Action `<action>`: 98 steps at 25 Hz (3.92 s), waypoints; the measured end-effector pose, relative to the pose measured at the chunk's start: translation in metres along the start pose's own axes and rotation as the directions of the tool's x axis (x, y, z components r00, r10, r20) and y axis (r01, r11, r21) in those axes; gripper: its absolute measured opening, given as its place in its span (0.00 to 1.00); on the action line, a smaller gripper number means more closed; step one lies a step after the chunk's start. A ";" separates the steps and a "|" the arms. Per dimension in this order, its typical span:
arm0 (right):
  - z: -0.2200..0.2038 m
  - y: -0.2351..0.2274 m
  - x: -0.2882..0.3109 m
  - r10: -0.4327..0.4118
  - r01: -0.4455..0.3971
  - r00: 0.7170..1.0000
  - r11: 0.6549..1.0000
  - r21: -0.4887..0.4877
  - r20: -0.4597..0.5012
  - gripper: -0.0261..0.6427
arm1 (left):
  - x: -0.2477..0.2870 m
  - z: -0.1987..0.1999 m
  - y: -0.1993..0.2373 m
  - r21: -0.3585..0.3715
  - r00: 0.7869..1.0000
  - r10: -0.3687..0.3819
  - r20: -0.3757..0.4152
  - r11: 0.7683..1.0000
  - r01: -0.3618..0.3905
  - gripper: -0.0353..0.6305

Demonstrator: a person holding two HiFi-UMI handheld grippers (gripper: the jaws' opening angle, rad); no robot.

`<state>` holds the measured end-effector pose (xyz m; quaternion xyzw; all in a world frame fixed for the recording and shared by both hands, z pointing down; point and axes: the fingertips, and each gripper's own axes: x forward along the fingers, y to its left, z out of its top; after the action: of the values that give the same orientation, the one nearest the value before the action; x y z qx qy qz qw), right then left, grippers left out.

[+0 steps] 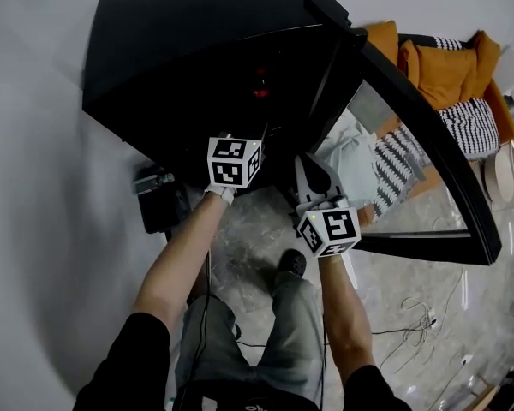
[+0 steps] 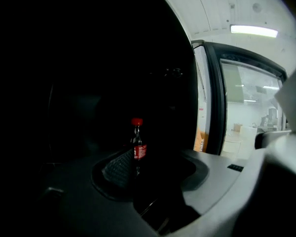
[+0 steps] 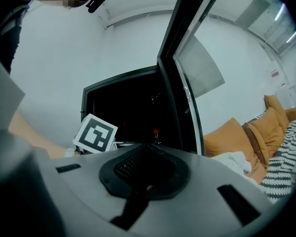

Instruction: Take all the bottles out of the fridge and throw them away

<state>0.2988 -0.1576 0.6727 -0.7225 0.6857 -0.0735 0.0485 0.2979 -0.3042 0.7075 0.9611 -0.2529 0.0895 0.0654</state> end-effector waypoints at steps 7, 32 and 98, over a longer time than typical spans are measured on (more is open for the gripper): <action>-0.009 -0.010 0.026 -0.009 0.009 1.000 1.000 0.019 0.020 0.05 | 0.041 -0.006 0.019 0.014 1.000 0.015 -0.018 1.000 -0.015 0.41; -0.032 -0.033 0.058 0.017 -0.017 1.000 1.000 0.010 -0.006 0.05 | 0.104 -0.015 0.030 0.166 0.998 0.015 0.057 0.986 -0.024 0.49; 0.240 0.226 0.047 0.458 -0.471 0.863 0.882 -0.008 -0.215 0.05 | -0.336 0.273 0.021 -0.021 0.912 0.351 0.210 0.935 -0.355 0.50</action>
<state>0.1206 -0.2242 0.3999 -0.5257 0.8426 -0.1138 -0.0284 0.0377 -0.2091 0.3735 0.9042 -0.4270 -0.0002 0.0128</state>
